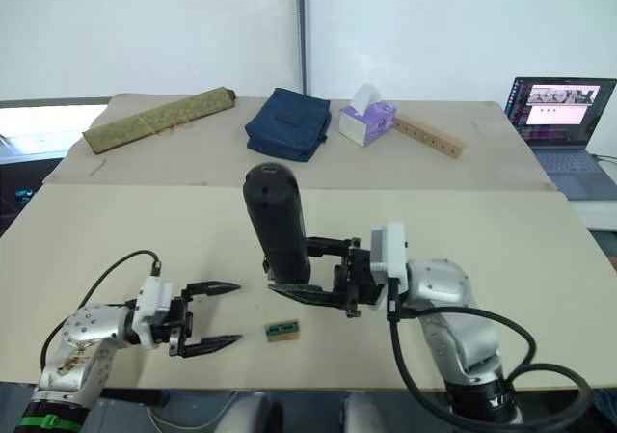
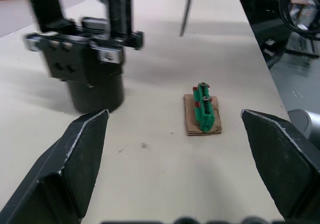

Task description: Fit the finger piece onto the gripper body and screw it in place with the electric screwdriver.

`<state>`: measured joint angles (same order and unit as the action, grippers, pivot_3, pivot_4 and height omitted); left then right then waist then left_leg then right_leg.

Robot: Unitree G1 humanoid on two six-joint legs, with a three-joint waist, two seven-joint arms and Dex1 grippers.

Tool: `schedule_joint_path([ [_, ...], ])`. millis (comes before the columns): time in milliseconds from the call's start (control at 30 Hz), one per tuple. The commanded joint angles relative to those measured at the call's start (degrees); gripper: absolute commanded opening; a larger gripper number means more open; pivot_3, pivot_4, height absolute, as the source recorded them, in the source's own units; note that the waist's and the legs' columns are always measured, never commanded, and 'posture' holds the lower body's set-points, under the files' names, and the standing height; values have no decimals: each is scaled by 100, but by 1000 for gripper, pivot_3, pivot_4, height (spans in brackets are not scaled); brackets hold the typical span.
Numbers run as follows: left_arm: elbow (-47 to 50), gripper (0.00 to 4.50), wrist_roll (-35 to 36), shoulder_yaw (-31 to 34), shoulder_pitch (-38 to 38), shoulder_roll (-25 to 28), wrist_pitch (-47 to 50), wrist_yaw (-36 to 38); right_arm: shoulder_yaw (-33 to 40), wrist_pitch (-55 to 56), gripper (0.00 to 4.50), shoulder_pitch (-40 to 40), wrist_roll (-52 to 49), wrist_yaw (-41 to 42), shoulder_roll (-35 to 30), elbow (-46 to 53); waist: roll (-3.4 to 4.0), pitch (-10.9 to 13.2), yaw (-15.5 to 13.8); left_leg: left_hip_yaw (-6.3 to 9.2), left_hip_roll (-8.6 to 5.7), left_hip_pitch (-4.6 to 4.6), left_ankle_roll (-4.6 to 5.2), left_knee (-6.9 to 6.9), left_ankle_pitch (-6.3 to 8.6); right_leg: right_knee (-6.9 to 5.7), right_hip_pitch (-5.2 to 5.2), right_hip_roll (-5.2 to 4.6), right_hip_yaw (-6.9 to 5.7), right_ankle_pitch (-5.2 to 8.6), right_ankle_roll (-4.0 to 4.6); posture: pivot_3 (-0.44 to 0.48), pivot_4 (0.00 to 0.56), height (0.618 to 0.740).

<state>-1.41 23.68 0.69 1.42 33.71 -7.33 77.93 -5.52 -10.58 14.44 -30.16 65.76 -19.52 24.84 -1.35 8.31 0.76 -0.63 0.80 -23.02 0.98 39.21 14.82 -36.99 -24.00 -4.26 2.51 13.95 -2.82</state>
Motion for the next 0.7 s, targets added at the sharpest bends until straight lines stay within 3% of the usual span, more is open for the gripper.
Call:
schedule_joint_path([
  [33, -51, 4500, -133, -181, 140, -83, 3, -156, -194, 581, 1931, 113, -22, 224, 88, 12, 0, 0, 0, 0, 0, 2, 0, 0, 0, -2, 0, 1, 0, 0, 0, 0, 150, 740],
  [200, -137, 4500, -325, -435, 260, -193, 25, -323, -441, 721, 1931, 87, -97, 385, -7, 33, 0, 0, 0, 2, 1, 5, 0, 0, 0, -5, 2, 4, 0, 0, 1, 0, 150, 740],
  [700, 349, 4500, -769, -1262, 407, -152, 605, -693, -398, -268, 1931, 218, -827, -72, -329, 285, 0, 0, 1, 5, 1, 4, 0, 0, 0, -7, 1, 3, 0, 0, 1, 0, 150, 740],
])
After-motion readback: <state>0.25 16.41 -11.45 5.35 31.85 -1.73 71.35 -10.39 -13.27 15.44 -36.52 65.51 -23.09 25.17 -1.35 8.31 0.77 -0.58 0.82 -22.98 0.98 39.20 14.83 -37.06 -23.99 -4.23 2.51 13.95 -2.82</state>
